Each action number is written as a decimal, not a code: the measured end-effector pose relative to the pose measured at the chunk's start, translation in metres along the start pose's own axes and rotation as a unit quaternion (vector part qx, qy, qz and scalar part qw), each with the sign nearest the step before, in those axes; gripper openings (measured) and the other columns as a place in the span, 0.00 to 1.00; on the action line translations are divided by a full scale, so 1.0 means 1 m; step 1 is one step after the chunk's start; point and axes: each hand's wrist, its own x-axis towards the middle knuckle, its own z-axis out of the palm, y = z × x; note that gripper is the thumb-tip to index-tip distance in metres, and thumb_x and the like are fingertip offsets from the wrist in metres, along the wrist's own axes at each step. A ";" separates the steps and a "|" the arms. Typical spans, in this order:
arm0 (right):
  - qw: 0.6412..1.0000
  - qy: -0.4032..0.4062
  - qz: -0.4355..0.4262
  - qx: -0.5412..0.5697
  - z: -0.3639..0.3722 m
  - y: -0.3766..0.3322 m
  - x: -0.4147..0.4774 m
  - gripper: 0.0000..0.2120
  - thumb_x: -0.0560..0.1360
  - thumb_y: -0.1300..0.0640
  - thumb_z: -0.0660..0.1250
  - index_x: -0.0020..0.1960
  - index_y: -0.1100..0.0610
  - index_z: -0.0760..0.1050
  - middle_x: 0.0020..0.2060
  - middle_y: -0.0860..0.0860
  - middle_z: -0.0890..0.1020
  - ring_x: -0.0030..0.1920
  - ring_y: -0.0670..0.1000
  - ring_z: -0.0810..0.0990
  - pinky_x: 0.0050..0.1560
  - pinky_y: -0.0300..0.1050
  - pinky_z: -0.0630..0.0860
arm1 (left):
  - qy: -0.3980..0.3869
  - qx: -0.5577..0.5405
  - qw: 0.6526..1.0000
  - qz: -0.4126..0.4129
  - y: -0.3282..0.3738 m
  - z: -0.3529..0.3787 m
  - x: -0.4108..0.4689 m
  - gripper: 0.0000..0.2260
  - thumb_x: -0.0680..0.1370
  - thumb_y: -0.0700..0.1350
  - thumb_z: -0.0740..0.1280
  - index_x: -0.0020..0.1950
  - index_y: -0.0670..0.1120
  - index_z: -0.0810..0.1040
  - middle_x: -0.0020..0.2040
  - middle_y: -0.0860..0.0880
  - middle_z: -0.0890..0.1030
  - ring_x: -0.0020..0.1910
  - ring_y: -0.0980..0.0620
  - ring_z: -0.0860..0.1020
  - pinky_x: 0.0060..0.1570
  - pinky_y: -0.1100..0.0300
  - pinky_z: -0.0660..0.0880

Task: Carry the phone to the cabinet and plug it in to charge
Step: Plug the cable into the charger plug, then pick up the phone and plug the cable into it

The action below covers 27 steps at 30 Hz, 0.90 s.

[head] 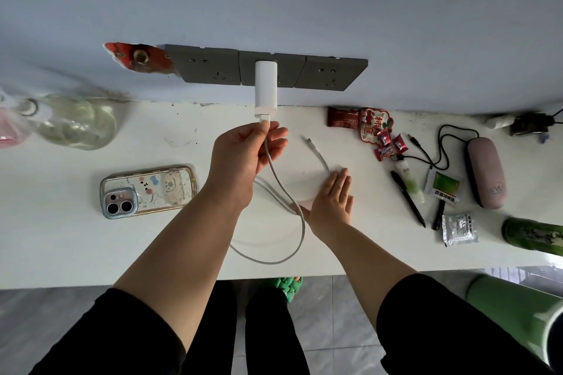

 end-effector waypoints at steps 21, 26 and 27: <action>0.945 0.038 -0.065 0.319 -0.043 -0.016 -0.004 0.03 0.71 0.58 0.64 0.44 0.53 0.72 0.33 0.49 0.78 0.33 0.50 0.79 0.31 0.42 0.71 | 0.068 0.597 0.790 0.124 -0.026 -0.133 -0.011 0.15 0.75 0.37 0.64 0.61 0.46 0.77 0.57 0.46 0.81 0.56 0.45 0.79 0.55 0.52 0.74; 0.892 -0.041 -0.043 0.447 -0.038 -0.014 -0.016 0.07 0.74 0.63 0.60 0.42 0.55 0.76 0.23 0.48 0.74 0.21 0.47 0.70 0.26 0.40 0.68 | 0.001 0.806 0.589 0.062 -0.024 -0.193 -0.006 0.43 0.70 0.43 0.68 0.78 0.49 0.46 0.79 0.44 0.48 0.77 0.42 0.50 0.73 0.44 0.53; 0.882 -0.054 -0.033 0.467 -0.037 -0.014 -0.017 0.08 0.74 0.63 0.59 0.41 0.56 0.76 0.21 0.47 0.73 0.22 0.49 0.68 0.26 0.40 0.65 | -0.019 0.824 0.565 0.042 -0.025 -0.203 -0.003 0.46 0.70 0.47 0.68 0.77 0.50 0.39 0.79 0.46 0.41 0.78 0.45 0.44 0.74 0.45 0.47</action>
